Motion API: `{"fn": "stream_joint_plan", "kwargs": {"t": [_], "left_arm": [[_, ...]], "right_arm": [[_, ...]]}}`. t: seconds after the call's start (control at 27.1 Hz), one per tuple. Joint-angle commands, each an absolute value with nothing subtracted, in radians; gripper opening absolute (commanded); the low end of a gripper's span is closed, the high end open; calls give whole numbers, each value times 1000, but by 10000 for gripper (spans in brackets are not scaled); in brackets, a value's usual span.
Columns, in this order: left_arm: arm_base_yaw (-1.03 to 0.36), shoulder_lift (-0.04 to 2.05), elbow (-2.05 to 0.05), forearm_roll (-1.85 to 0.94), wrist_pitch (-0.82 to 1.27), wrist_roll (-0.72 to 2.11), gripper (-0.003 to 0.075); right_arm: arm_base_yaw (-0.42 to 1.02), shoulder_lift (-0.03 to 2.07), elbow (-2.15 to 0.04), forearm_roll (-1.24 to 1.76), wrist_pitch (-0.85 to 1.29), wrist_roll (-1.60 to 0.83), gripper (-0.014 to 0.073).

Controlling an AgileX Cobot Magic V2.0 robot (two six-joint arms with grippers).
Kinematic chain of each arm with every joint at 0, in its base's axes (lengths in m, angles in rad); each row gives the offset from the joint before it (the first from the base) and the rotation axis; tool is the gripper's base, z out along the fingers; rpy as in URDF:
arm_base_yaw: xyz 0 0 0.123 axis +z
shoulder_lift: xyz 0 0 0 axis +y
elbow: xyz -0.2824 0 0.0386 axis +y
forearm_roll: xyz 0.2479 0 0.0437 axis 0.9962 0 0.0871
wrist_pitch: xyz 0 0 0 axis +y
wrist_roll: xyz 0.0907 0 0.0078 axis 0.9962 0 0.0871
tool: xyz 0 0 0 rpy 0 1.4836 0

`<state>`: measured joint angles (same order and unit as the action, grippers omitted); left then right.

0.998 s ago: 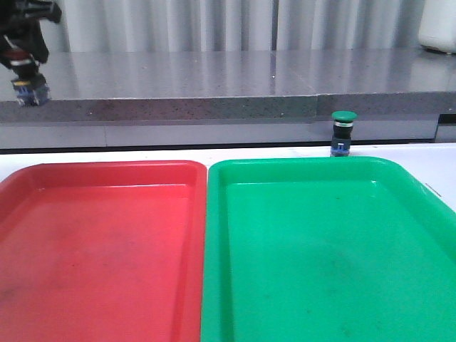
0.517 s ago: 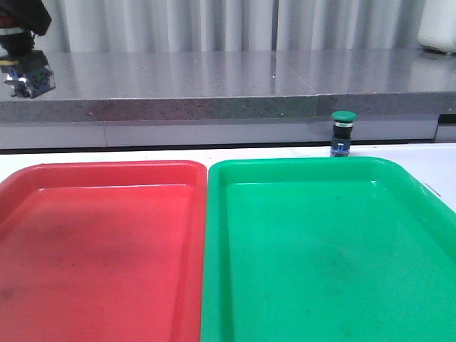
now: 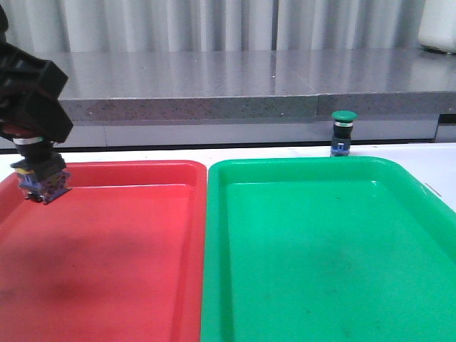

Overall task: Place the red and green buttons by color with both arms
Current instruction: 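Carry the button over the red tray and lower it down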

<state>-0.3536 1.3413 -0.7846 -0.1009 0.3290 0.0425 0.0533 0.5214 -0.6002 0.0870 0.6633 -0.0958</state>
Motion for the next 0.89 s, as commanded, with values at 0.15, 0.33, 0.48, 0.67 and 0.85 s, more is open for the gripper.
{"fn": "stream_joint_plan", "kwargs": {"t": [0.15, 0.33, 0.48, 0.67, 0.85], "left_arm": [[-362, 1438, -803, -111, 186, 43, 249], [-362, 1486, -803, -111, 186, 43, 250], [-362, 1505, -803, -111, 188, 43, 251], [-362, 1517, -803, -111, 203, 43, 297], [-362, 1511, -812, -111, 213, 43, 540]], "right_arm": [[50, 532, -633, 82, 595, -104, 510], [50, 532, -633, 82, 595, -104, 510], [50, 532, -633, 82, 595, -104, 510], [50, 532, -633, 82, 595, -104, 510], [50, 532, -633, 82, 595, -104, 510]]}}
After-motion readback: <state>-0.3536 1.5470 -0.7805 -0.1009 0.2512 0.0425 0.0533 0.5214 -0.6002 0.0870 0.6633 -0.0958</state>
